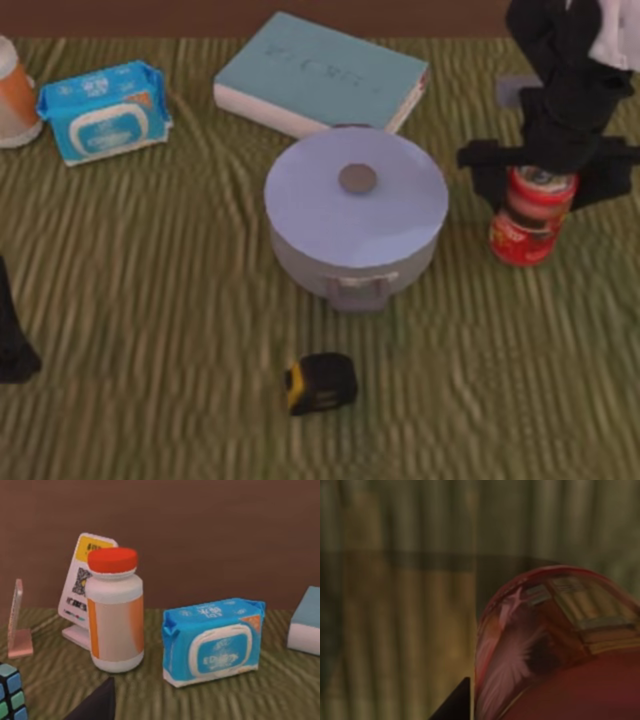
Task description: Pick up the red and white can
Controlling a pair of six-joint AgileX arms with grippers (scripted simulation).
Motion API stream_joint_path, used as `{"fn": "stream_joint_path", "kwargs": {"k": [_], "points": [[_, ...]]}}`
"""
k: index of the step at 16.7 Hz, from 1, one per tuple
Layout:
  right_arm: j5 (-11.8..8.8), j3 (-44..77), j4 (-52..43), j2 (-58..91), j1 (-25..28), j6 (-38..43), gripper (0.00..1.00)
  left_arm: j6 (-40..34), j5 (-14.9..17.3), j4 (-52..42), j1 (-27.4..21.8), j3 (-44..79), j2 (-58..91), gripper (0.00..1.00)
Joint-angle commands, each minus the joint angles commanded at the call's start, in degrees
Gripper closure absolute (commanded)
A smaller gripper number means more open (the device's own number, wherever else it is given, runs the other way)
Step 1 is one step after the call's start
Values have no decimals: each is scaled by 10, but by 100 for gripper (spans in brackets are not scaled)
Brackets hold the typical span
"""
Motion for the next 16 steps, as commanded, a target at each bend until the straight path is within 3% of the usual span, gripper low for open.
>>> {"fn": "stream_joint_path", "kwargs": {"k": [10, 16], "points": [[0, 0, 0, 0, 0, 0, 2, 0, 0, 0, 0, 0, 0, 0], [0, 0, 0, 0, 0, 0, 0, 0, 0, 0, 0, 0, 0, 0]]}}
